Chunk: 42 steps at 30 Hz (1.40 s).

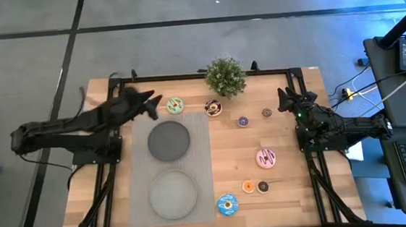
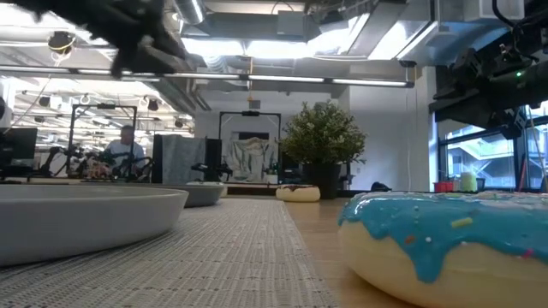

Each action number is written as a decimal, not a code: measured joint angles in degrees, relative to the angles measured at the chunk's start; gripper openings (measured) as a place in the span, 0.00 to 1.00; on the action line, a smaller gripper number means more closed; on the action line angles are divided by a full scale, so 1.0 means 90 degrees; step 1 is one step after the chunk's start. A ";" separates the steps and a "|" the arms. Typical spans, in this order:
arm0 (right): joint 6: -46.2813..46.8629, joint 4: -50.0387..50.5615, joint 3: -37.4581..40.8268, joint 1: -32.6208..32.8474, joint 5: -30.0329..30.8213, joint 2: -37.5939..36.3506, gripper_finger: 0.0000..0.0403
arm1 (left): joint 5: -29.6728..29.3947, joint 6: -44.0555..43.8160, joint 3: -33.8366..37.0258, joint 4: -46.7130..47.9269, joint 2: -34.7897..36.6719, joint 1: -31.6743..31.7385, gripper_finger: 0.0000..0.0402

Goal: Pick & Place donuts
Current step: Put the big light blue donut on the black plate

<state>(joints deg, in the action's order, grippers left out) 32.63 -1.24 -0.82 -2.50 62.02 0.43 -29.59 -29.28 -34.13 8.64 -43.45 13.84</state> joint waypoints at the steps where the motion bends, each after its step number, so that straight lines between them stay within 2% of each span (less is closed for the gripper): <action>1: -0.0001 0.0010 0.0000 0.0000 0.0000 0.0000 0.73 | 0.0202 -0.0082 -0.0420 0.0387 -0.0446 0.0194 0.56; 6: 0.0009 0.0037 0.0000 0.0000 -0.0003 0.0000 0.73 | 0.0884 0.0045 -0.2363 0.2585 -0.2480 0.1207 0.56; 9: 0.0017 0.0037 0.0000 0.0000 -0.0003 0.0000 0.73 | 0.1432 0.0495 -0.3055 0.3244 -0.3484 0.1730 0.56; 12: 0.0019 0.0035 0.0000 0.0000 -0.0009 0.0000 0.73 | 0.2047 0.0608 -0.3341 0.3263 -0.4300 0.2090 0.56; 17: 0.0014 0.0035 0.0000 0.0000 -0.0018 0.0000 0.73 | 0.2189 0.0711 -0.3380 0.3474 -0.5381 0.2368 0.56; 19: 0.0007 0.0035 0.0000 0.0000 -0.0018 0.0000 0.73 | 0.2451 0.0695 -0.3380 0.3644 -0.5720 0.2426 0.56; 22: 0.0002 0.0035 0.0000 0.0000 -0.0018 0.0000 0.73 | 0.2726 0.0680 -0.3380 0.3647 -0.6108 0.2444 0.56; 26: -0.0056 0.0035 0.0000 0.0000 -0.0018 0.0000 0.73 | 0.2687 0.0651 -0.3380 0.3640 -0.6433 0.2431 0.56; 42: -0.0195 0.0035 0.0000 0.0002 -0.0015 0.0000 0.73 | 0.2641 0.0386 -0.3383 0.3359 -0.6857 0.2431 0.54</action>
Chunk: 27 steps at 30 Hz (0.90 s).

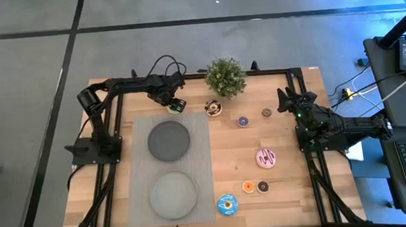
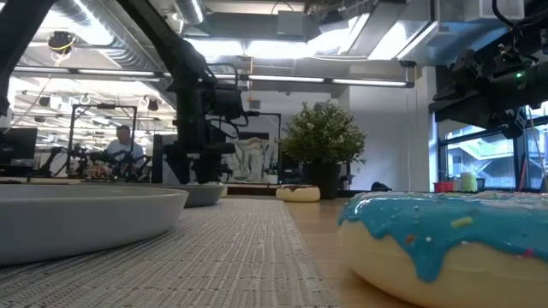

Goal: Pick & Place donuts
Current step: Put the big light blue donut on the black plate

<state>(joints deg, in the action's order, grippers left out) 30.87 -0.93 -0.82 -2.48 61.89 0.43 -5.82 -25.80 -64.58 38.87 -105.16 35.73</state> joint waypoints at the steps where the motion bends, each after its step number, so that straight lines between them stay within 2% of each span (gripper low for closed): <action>1: -0.0002 0.0000 0.0000 0.0000 0.0002 0.0000 0.73 | 0.0002 0.0000 0.0000 -0.0011 0.0000 0.0000 0.53; 15: -0.0159 -0.0001 0.0000 0.0000 0.0005 0.0000 0.73 | -0.0072 0.0000 0.0000 -0.0057 0.0028 -0.0002 0.29; 23: -0.0158 -0.0002 0.0000 0.0000 0.0005 0.0000 0.73 | -0.0095 0.0091 0.0000 -0.0107 0.0036 0.0003 0.24; 27: -0.0166 0.0000 0.0000 0.0000 0.0005 0.0000 0.73 | -0.0175 0.0282 -0.0262 0.0053 0.0204 0.0024 0.24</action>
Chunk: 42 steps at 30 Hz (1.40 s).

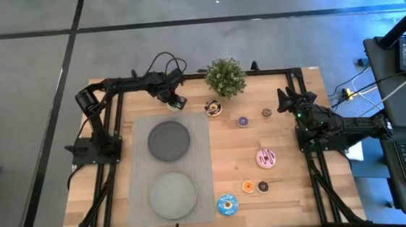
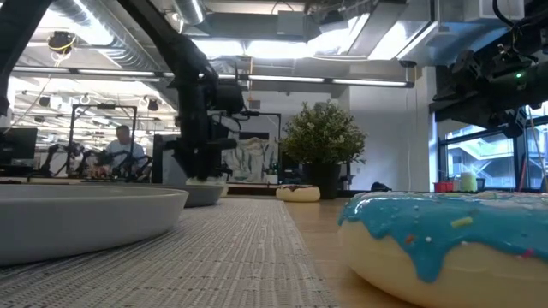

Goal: Pick & Place donuts
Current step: Put the big light blue donut on the black plate

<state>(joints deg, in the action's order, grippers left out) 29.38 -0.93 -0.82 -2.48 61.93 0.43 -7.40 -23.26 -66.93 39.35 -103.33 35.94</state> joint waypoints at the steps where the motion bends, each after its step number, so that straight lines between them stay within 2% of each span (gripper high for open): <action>1: -0.0001 -0.0002 0.0000 0.0000 0.0000 0.0000 0.73 | -0.0032 0.0049 -0.0098 0.0064 0.0084 0.0000 0.24; 6: 0.0008 -0.0001 0.0000 -0.0001 0.0000 -0.0001 0.73 | -0.0073 0.0454 -0.0528 0.0784 0.0631 -0.0103 0.24; 11: 0.0021 -0.0002 0.0000 0.0000 0.0000 -0.0001 0.73 | 0.0072 0.0720 -0.0581 0.1796 0.1439 -0.0456 0.23; 15: 0.0067 -0.0002 0.0000 0.0000 0.0000 -0.0002 0.73 | 0.0109 0.0643 -0.0581 0.2404 0.1930 -0.0940 0.23; 20: 0.0389 -0.0002 0.0000 -0.0001 -0.0002 -0.0002 0.73 | 0.0119 0.0211 -0.0541 0.2687 0.2046 -0.1565 0.23; 25: 0.0550 -0.0012 0.0000 0.0000 -0.0054 -0.0002 0.73 | 0.0018 -0.0007 0.0176 0.2512 0.2040 -0.2004 0.23; 30: 0.0548 -0.0012 0.0000 -0.0001 -0.0061 -0.0002 0.73 | 0.0003 -0.0268 0.0898 0.1600 0.2036 -0.2069 0.23; 38: 0.0548 -0.0012 0.0000 0.0000 -0.0064 -0.0002 0.73 | 0.0312 -0.0568 0.1578 0.1099 0.2038 -0.2067 0.23; 42: 0.0547 -0.0012 0.0000 -0.0001 -0.0066 -0.0002 0.73 | 0.0210 -0.0569 0.1778 0.0675 0.2038 -0.2072 0.23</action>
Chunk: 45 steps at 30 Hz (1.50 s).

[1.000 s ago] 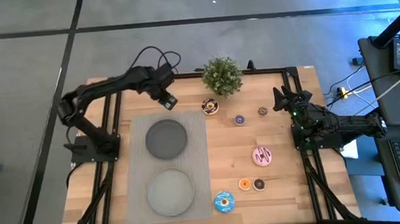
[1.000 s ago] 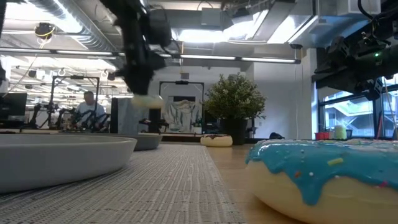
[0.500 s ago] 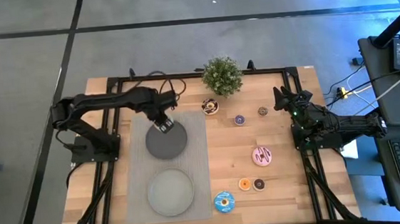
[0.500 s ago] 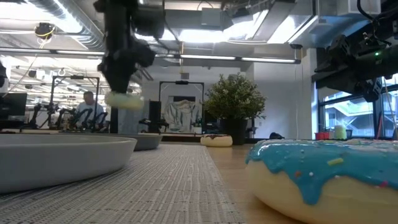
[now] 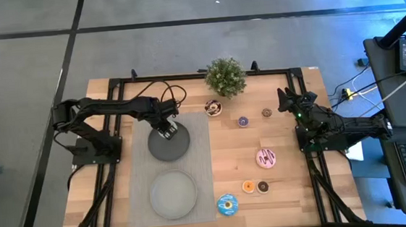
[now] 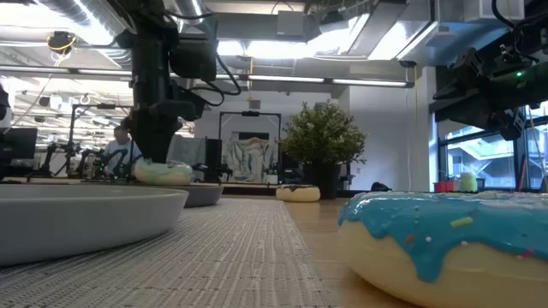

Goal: Pick & Place donuts
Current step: Put the big light blue donut on the black plate

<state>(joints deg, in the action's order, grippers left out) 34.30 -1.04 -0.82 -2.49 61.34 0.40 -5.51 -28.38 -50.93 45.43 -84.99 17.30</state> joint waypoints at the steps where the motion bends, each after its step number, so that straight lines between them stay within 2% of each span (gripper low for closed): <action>1: 0.0001 0.0000 0.0000 0.0001 0.0000 0.0000 0.73 | -0.0047 0.0000 0.0007 -0.0031 0.0000 0.0004 0.23; 15: -0.0017 0.0000 0.0000 0.0001 0.0000 0.0000 0.73 | -0.0016 -0.0313 0.0007 -0.0099 0.0000 -0.0056 0.23; 21: -0.0028 0.0000 0.0000 0.0001 0.0000 0.0000 0.73 | -0.0388 -0.0389 0.0009 -0.0099 0.0000 -0.0056 0.24; 26: -0.0052 0.0002 0.0000 0.0001 0.0000 0.0000 0.73 | -0.0106 -0.0437 0.0009 -0.0099 0.0000 -0.0056 0.23; 45: -0.0181 0.0002 0.0000 0.0001 0.0002 0.0000 0.73 | -0.0256 -0.0601 0.0009 -0.0104 -0.0042 -0.0032 0.25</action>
<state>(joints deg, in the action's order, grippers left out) 32.67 -1.02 -0.82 -2.48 61.36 0.40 -7.81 -33.79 -50.85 44.50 -85.37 17.02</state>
